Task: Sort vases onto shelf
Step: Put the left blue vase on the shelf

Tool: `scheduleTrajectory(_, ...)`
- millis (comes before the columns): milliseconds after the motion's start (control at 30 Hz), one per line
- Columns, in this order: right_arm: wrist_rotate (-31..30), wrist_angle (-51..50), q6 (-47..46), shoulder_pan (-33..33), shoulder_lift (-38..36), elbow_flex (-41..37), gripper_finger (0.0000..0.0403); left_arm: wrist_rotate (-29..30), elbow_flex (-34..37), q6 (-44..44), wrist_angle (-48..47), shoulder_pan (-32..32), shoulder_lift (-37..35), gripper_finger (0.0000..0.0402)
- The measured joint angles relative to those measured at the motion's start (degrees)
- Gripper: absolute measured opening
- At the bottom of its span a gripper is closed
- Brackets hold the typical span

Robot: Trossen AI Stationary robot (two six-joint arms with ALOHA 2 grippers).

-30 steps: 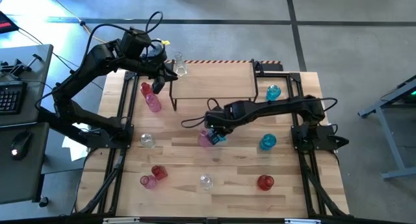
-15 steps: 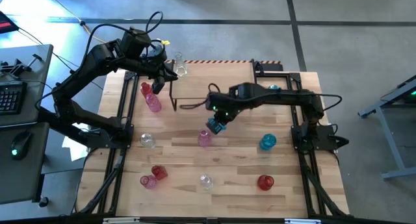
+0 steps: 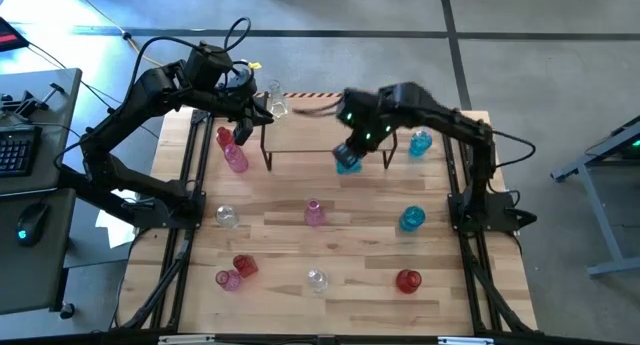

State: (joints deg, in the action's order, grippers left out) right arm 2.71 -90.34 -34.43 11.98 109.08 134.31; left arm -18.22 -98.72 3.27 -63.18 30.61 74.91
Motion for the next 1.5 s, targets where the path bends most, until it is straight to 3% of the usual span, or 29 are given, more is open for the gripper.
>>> scheduleTrajectory(167, 5.5, 0.9, 2.9, 5.8, -1.4, -0.4, 0.0001, 0.0, 0.0, 0.9, 0.0, 0.0, 0.0, 0.0062)
scheduleTrajectory(933, 13.7, 0.3, 17.4, 33.4, -1.4, 0.3, 0.0001, 0.0, 0.0, -0.2, 0.0, 0.0, 0.1, 0.0062)
scheduleTrajectory(1200, 13.9, 0.3, 19.5, 37.9, -1.3, 0.2, 0.0001, 0.1, 0.0, -0.3, 0.1, 0.0, 0.8, 0.0062)
scheduleTrajectory(1500, 14.0, 0.4, 21.1, 38.2, -1.0, 0.0, 0.0005, 0.3, 0.0, -0.7, 0.0, 0.0, 2.2, 0.0062)
